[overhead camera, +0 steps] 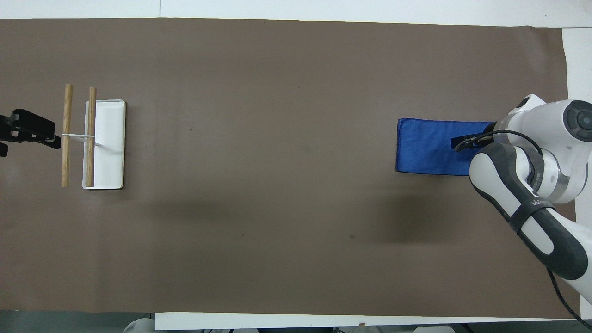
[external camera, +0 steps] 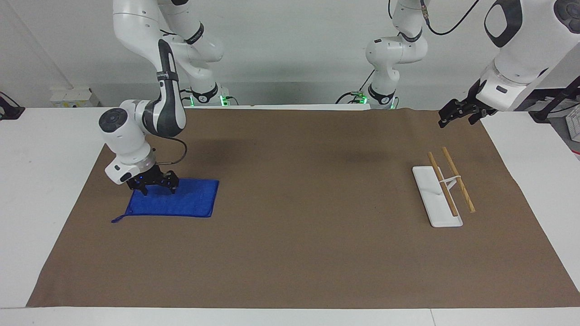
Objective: Right arm passes towel to left arm to hang
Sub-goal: 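Reach the right gripper to the blue towel and grasp its edge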
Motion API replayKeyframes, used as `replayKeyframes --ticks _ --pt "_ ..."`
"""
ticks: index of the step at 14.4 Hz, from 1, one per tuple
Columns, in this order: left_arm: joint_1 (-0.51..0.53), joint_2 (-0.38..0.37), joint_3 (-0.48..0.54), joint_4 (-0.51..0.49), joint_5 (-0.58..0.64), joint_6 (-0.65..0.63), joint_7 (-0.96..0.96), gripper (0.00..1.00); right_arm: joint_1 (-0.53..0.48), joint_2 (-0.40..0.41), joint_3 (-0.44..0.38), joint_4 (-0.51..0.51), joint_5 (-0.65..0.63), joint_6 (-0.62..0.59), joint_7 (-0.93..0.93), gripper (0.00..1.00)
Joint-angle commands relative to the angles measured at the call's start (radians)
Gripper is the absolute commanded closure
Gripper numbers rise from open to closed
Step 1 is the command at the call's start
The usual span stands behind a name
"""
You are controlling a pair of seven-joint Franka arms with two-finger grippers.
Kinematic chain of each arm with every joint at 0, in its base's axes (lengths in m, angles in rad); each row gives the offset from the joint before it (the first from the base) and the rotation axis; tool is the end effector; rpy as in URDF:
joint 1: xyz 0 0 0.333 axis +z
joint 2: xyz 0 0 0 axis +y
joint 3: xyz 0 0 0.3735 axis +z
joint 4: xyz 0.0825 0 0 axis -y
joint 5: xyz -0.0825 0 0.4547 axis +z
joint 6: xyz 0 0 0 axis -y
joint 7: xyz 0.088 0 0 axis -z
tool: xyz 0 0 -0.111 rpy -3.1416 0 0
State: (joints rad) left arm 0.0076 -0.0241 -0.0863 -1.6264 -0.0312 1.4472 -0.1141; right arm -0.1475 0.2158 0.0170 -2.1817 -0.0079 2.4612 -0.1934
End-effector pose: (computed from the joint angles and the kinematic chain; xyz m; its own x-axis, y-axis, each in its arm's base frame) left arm 0.5982 -0.0516 0.6533 0.9871 0.0328 -0.1568 0.0350 -0.9993 0.0113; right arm 0.6188 -0.0813 0.2964 0.9957 0.0686 0.0622 0.0679 -0.9976 0.0139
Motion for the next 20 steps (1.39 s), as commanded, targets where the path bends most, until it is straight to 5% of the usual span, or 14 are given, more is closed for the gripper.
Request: replayKeyframes --ticks 1,5,7,12,16,20 --pt "0.002 -0.014 0.000 -0.013 0.017 0.007 0.004 0.00 -0.018 0.010 0.011 -0.003 0.002 0.019 -0.031 0.01" --pt "0.002 -0.014 0.000 -0.013 0.017 0.007 0.004 0.00 -0.018 0.022 0.011 -0.013 0.000 0.021 -0.032 0.03" --pt "0.003 -0.014 0.000 -0.013 0.017 0.007 0.004 0.00 -0.018 0.022 0.011 -0.013 0.000 0.021 -0.032 0.13" --pt "0.003 -0.014 0.000 -0.013 0.017 0.007 0.004 0.00 -0.017 0.022 0.012 -0.010 0.000 0.013 -0.031 1.00" --pt "0.003 -0.014 0.000 -0.013 0.017 0.007 0.004 0.00 -0.015 0.004 0.038 0.014 0.000 -0.031 0.070 1.00" --pt "0.003 -0.014 0.000 -0.013 0.017 0.007 0.004 0.00 -0.015 -0.055 0.145 0.137 0.000 -0.317 0.326 1.00"
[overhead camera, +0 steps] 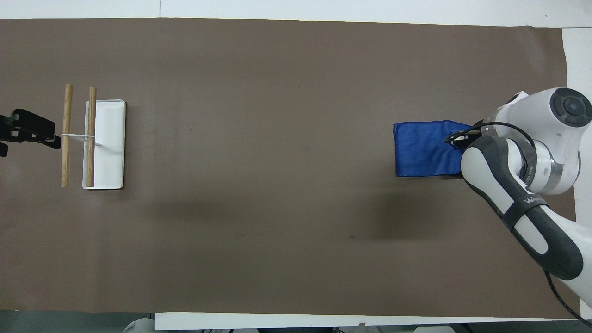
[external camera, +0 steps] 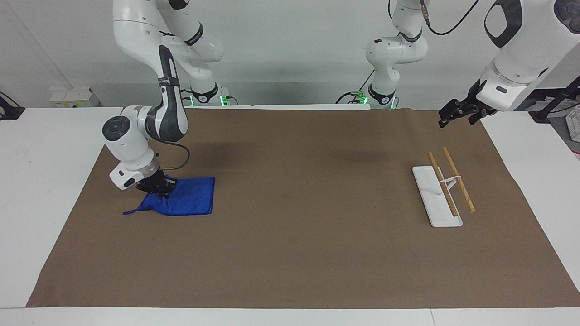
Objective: Right arm passes towel to left arm to hang
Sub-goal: 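Lift the towel with the right gripper and carry it toward the left gripper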
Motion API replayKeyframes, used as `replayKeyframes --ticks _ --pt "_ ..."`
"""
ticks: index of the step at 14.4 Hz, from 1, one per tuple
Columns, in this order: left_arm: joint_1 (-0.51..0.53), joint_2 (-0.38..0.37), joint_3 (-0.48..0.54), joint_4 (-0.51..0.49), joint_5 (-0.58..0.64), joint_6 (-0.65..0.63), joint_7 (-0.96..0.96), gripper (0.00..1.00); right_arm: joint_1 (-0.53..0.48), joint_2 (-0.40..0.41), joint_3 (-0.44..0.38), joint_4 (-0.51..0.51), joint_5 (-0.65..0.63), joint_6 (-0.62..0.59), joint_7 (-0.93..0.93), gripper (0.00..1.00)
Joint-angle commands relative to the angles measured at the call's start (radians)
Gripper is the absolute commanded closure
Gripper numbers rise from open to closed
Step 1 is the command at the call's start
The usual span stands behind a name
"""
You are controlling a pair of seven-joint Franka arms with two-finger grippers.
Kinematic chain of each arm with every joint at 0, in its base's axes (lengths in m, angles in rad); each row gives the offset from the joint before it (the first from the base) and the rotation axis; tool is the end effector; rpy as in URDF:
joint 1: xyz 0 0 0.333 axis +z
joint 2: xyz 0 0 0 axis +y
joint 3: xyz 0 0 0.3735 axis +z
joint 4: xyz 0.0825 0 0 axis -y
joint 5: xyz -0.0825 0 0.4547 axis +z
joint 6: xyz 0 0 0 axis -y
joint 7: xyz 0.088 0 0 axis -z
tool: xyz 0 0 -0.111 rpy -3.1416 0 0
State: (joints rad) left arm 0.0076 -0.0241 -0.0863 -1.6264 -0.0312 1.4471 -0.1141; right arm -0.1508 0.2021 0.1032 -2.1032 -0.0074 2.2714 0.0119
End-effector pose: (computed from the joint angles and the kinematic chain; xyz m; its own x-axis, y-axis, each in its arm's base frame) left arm 0.5982 -0.0516 0.6532 0.9871 0.0328 -0.1569 0.0350 -0.9993 0.0113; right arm 0.6320 -0.0315 0.3256 0.9979 -0.0561 -0.0329 -0.0566 -0.9983 -0.0148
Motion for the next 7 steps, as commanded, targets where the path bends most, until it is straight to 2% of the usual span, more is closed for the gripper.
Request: replayKeyframes --ticks 1,4,7 --pt "0.003 -0.014 0.000 -0.013 0.017 0.007 0.004 0.00 -0.012 -0.055 0.093 0.087 0.000 -0.186 0.208 1.00" --pt "0.003 -0.014 0.000 -0.013 0.017 0.007 0.004 0.00 -0.012 -0.070 0.237 0.185 0.056 -0.315 0.503 1.00" --pt "0.003 -0.014 0.000 -0.013 0.017 0.007 0.004 0.00 -0.009 -0.066 0.367 0.256 0.208 -0.326 0.826 1.00"
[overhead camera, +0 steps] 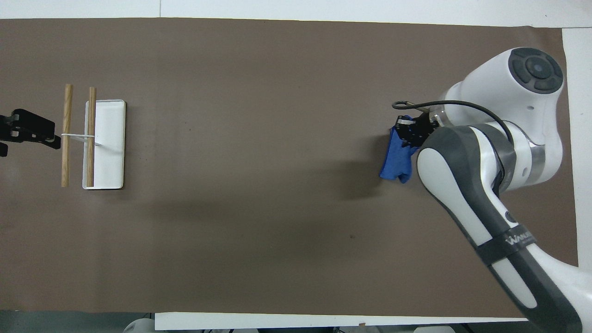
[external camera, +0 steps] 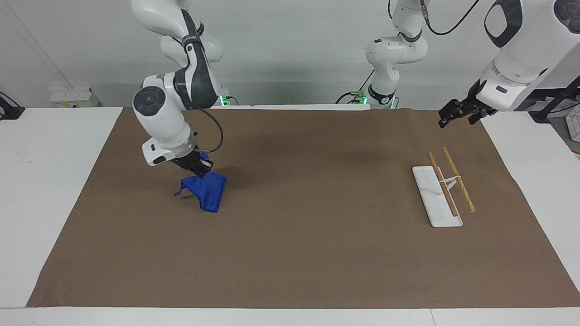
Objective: Right arm passes towel to left arm to hang
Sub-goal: 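Lift the towel with the right gripper and carry it toward the left gripper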
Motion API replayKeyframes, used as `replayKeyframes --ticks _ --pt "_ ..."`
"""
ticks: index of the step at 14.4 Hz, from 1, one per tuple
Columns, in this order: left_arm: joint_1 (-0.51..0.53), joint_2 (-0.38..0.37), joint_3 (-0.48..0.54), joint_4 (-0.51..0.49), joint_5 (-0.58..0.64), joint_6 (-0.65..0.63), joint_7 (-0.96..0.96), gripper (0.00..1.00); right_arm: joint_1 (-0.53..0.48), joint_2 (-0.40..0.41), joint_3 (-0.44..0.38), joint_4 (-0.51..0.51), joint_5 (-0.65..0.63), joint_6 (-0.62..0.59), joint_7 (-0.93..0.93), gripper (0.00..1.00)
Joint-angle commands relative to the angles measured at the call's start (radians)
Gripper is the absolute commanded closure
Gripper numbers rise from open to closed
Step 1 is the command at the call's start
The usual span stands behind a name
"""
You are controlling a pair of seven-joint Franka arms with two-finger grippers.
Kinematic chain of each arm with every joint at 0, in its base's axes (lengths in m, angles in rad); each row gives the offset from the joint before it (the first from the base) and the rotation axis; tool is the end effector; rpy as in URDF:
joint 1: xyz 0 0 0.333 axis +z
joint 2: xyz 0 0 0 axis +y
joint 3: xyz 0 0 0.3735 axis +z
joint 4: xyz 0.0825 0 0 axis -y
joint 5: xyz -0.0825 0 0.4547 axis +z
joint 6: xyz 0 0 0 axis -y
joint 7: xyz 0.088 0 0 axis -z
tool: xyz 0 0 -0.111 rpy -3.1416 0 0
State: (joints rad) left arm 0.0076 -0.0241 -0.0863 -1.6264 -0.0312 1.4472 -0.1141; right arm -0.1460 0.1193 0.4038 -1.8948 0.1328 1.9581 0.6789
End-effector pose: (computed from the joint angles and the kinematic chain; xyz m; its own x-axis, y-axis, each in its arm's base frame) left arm 0.5982 -0.0516 0.6533 0.9871 0.0328 -0.1568 0.0350 -0.9993 0.0113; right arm 0.6313 0.1679 0.4648 0.8828 -0.4469 -0.1448 -0.4621 -0.8815 -0.0970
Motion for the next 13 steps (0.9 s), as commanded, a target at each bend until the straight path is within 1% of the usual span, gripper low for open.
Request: replayKeyframes --ticks 1,2,3,4,5,6,7,9,11,12,13 --pt "0.003 -0.014 0.000 -0.013 0.017 0.006 0.004 0.00 -0.011 0.023 0.098 0.077 0.140 -0.002 0.282 1.00" --pt "0.002 -0.017 -0.001 -0.015 0.013 -0.014 -0.001 0.00 0.000 0.037 0.113 0.115 0.234 0.023 0.415 1.00" --pt "-0.008 -0.026 -0.001 -0.023 0.011 -0.024 -0.009 0.00 0.014 0.046 0.124 0.143 0.304 0.053 0.509 1.00" --pt "-0.008 -0.036 -0.003 -0.050 -0.001 -0.007 -0.050 0.00 0.019 0.051 0.150 0.157 0.368 0.101 0.580 1.00" --pt "0.000 -0.046 -0.001 -0.078 -0.075 0.028 -0.147 0.00 0.020 0.056 0.192 0.161 0.440 0.169 0.629 1.00" --pt "0.005 -0.074 0.002 -0.136 -0.169 0.062 -0.324 0.00 0.020 0.063 0.234 0.166 0.500 0.233 0.661 1.00" --pt "0.005 -0.092 0.000 -0.182 -0.215 0.114 -0.489 0.00 0.020 0.069 0.280 0.169 0.554 0.301 0.704 1.00" --pt "-0.006 -0.120 -0.001 -0.251 -0.301 0.220 -0.793 0.00 0.040 0.098 0.352 0.180 0.582 0.463 0.807 1.00" --pt "-0.038 -0.129 -0.007 -0.285 -0.317 0.304 -1.099 0.00 0.089 0.134 0.385 0.198 0.581 0.627 0.910 1.00" --pt "-0.052 -0.135 -0.007 -0.302 -0.326 0.356 -1.209 0.00 0.107 0.147 0.397 0.206 0.580 0.674 0.939 1.00" --pt "-0.048 -0.138 -0.009 -0.308 -0.343 0.361 -1.293 0.00 0.124 0.157 0.408 0.212 0.580 0.703 0.959 1.00"
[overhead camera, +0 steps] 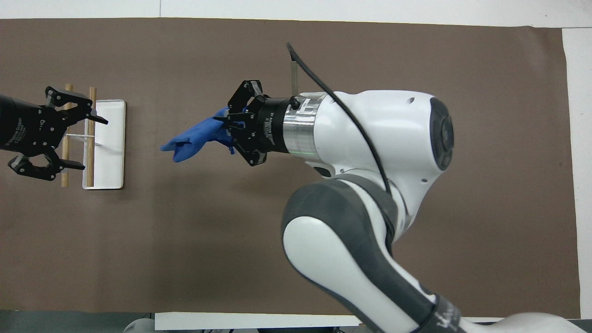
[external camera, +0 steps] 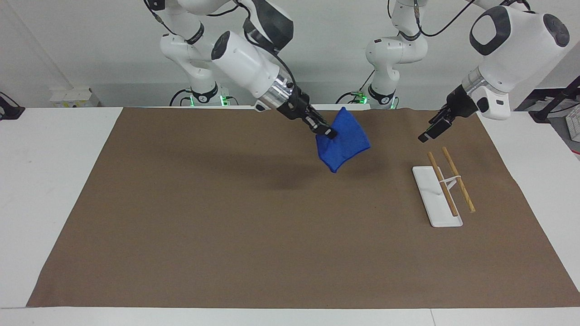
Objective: Right arm passes towel to left arm to hang
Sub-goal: 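Hold the towel out while the left gripper closes on its end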
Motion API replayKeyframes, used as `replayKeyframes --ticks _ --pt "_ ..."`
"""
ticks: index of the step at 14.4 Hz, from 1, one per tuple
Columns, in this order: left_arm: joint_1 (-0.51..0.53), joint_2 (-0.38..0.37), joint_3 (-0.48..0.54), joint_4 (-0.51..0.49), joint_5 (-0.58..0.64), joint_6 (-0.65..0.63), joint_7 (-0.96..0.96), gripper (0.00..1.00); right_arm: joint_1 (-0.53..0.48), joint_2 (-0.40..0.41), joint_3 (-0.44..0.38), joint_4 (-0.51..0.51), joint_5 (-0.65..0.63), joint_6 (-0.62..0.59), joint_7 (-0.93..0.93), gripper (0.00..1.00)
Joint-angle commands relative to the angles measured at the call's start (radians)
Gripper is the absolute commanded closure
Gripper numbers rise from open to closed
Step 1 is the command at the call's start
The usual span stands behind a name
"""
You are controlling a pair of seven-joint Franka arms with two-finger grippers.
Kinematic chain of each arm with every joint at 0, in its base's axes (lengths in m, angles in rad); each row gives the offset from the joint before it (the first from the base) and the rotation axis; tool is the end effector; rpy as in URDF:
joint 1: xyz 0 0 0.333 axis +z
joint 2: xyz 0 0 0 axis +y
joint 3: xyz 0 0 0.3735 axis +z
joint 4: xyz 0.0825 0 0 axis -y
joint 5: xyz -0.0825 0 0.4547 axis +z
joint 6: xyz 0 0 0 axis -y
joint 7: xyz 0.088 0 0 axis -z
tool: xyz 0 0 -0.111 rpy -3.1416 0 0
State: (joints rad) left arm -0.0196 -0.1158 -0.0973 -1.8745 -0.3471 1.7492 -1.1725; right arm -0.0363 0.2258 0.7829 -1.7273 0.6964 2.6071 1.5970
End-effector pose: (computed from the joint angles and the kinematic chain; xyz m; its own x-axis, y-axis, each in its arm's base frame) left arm 0.5810 -0.1030 0.6026 0.4298 0.8495 -0.3059 0.9022 -0.4178 0.1073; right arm 0.5832 0.4539 0.5895 0.2695 -0.6253 -0.7324 -0.9345 0.0138 -0.3557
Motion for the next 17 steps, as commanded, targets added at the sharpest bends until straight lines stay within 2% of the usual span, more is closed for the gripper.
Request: replayKeyframes --ticks 1,5,10,12,14,17 --pt "-0.019 -0.051 0.004 -0.071 -0.061 0.055 -0.296 0.00 0.027 0.055 0.035 0.045 0.015 0.076 0.056 1.00" --pt "-0.019 -0.058 0.004 -0.075 -0.130 0.059 -0.391 0.00 0.042 0.073 0.068 0.048 0.008 0.139 0.090 1.00" --pt "-0.054 -0.099 -0.004 -0.146 -0.133 0.078 -0.389 0.03 0.050 0.076 0.070 0.060 0.003 0.137 0.116 1.00" --pt "-0.054 -0.101 -0.004 -0.155 -0.133 0.101 -0.392 0.19 0.050 0.076 0.070 0.060 0.003 0.137 0.116 1.00" --pt "-0.054 -0.099 -0.005 -0.155 -0.135 0.110 -0.394 0.41 0.050 0.076 0.070 0.060 0.003 0.136 0.116 1.00" --pt "-0.059 -0.099 -0.005 -0.155 -0.135 0.108 -0.394 0.93 0.050 0.076 0.070 0.060 0.003 0.134 0.116 1.00"
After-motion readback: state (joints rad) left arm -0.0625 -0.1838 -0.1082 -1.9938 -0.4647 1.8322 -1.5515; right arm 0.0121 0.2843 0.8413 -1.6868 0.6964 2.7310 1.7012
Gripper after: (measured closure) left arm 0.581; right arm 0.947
